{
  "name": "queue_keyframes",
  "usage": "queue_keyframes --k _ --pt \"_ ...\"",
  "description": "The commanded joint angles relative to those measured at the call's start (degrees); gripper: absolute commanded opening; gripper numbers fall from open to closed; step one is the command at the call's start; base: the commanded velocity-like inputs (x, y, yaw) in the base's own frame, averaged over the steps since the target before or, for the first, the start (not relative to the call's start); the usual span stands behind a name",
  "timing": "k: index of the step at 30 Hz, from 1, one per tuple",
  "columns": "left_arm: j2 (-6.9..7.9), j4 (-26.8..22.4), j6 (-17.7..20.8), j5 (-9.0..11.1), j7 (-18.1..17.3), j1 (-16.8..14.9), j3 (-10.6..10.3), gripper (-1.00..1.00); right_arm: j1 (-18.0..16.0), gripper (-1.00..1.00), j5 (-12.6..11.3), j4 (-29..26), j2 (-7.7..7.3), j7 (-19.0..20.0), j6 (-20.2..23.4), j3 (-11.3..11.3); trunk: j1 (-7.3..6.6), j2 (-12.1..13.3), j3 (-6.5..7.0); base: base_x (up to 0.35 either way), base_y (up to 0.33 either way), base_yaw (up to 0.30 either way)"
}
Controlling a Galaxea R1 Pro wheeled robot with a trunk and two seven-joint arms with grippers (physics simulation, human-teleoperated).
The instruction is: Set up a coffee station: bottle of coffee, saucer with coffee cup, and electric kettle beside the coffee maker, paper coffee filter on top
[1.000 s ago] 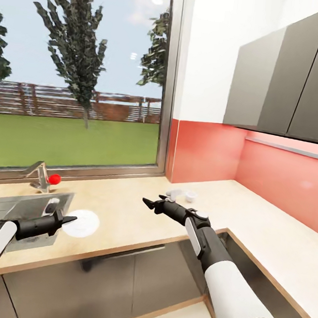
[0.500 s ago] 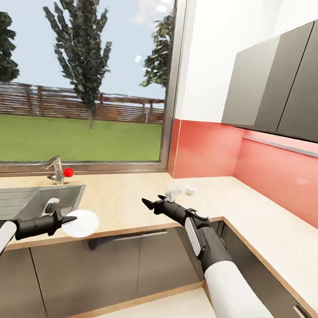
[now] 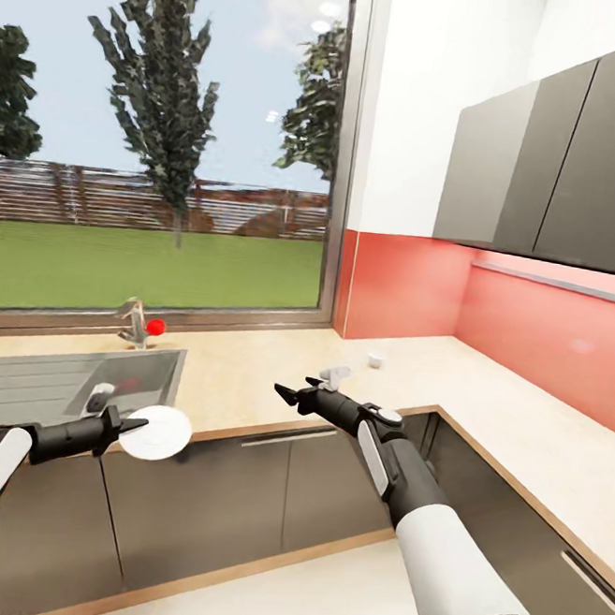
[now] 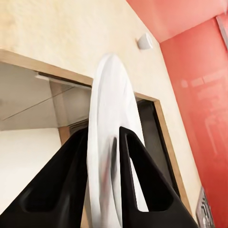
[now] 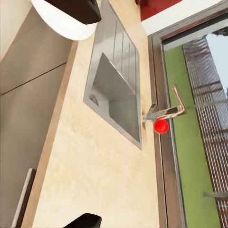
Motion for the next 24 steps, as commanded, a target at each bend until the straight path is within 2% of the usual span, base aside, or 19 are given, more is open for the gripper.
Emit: queue_keyframes --k 1,4,7,10,15,16,20,24 --pt "-0.01 0.0 0.2 -0.3 -0.2 0.0 0.1 -1.00 0.0 1.00 -0.5 0.0 0.00 0.0 0.5 0.0 0.02 0.0 -0.03 -0.028 0.023 0.000" --pt "-0.01 0.1 0.1 -0.3 -0.3 0.1 0.1 -1.00 0.0 1.00 -0.1 1.7 0.00 0.0 0.4 0.0 0.02 0.0 -0.03 -0.012 0.010 0.000" --pt "-0.03 0.1 0.1 -0.4 -0.3 0.1 -0.1 -1.00 0.0 1.00 -0.1 8.4 0.00 0.1 0.0 0.0 0.02 0.0 -0.03 -0.003 0.003 0.000" --pt "-0.08 0.1 -0.1 -0.3 -0.4 0.1 -0.3 -1.00 0.0 1.00 0.0 14.5 0.00 0.0 -2.6 0.0 0.02 0.0 -0.03 0.000 0.000 0.000" --pt "-0.18 0.1 -0.2 -0.3 -0.5 0.1 -0.6 -1.00 0.0 1.00 2.4 26.0 0.00 0.0 -13.7 0.0 0.02 0.0 -0.03 0.000 0.000 0.000" --pt "-0.18 0.1 -0.2 -0.3 -0.6 0.1 -0.6 -1.00 0.0 1.00 3.1 28.1 0.00 -0.1 -14.7 0.1 0.02 0.0 -0.03 0.000 0.000 0.000" --pt "-0.19 0.1 -0.2 -0.3 -1.9 0.2 -0.7 -1.00 0.0 1.00 6.7 34.4 -2.09 -1.7 -16.2 0.1 0.02 0.0 -0.03 0.000 0.000 0.000" --pt "-0.19 0.1 -0.2 -0.4 -4.5 0.4 -0.7 -1.00 0.0 1.00 10.2 40.6 -5.53 -6.6 -16.5 0.1 0.02 0.0 -0.03 0.000 0.000 0.000"
